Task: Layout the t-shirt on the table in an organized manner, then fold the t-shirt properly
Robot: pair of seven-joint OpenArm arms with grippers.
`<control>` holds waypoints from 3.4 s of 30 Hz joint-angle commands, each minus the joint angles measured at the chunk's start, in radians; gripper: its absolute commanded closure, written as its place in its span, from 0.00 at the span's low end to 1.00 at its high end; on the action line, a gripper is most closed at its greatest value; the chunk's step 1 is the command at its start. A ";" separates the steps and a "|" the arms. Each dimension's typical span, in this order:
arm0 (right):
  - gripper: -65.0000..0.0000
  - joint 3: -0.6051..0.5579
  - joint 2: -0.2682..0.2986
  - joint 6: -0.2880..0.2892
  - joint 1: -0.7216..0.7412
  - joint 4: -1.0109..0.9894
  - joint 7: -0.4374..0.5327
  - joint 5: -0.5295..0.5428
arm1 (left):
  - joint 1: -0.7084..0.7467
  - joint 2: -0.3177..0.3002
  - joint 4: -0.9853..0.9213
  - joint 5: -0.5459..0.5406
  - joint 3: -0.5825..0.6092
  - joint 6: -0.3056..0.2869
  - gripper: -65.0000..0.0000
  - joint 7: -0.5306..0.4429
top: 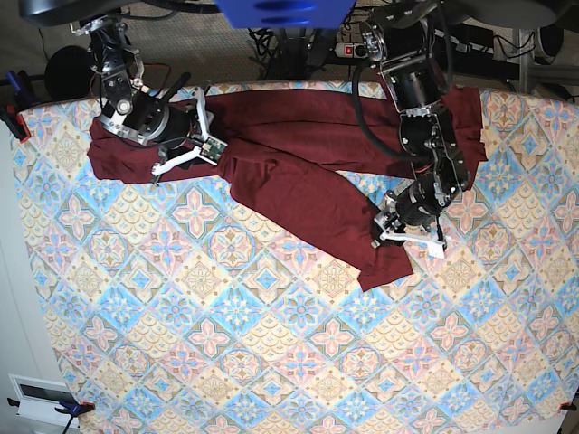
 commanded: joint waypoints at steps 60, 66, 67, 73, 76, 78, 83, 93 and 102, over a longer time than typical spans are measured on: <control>0.75 0.004 0.008 -0.005 0.017 0.009 0.017 0.011 | 0.623 -0.130 0.738 -0.479 -0.173 -0.001 1.00 0.008; 0.75 0.004 0.008 -0.005 0.017 0.007 0.017 0.011 | 0.674 -0.187 0.738 -0.618 -0.263 -0.001 1.00 0.017; 0.75 0.004 0.007 -0.005 0.017 0.007 0.017 0.011 | 0.686 -0.199 0.738 -0.646 -0.263 -0.001 1.00 0.017; 0.76 0.004 0.005 -0.005 0.014 0.009 0.017 0.011 | 0.721 -0.239 0.730 -0.681 -0.263 -0.001 1.00 0.017; 0.76 0.004 0.005 -0.005 0.009 0.010 0.017 0.011 | 0.720 -0.242 0.729 -0.617 -0.257 -0.001 1.00 0.037; 0.76 0.003 0.005 -0.005 0.009 0.012 0.017 0.011 | 0.711 -0.240 0.718 -0.560 -0.256 -0.001 1.00 0.088; 0.76 0.003 0.005 -0.005 0.007 0.015 0.017 0.011 | 0.656 -0.236 0.716 -0.446 -0.245 -0.001 0.97 0.198; 0.76 0.003 0.005 -0.005 0.007 0.017 0.017 0.011 | 0.680 -0.331 0.718 -0.344 -0.142 0.000 0.60 0.269; 0.76 0.003 0.005 -0.005 0.007 0.017 0.017 0.011 | 0.675 -0.371 0.701 -0.434 -0.354 -0.001 0.50 0.258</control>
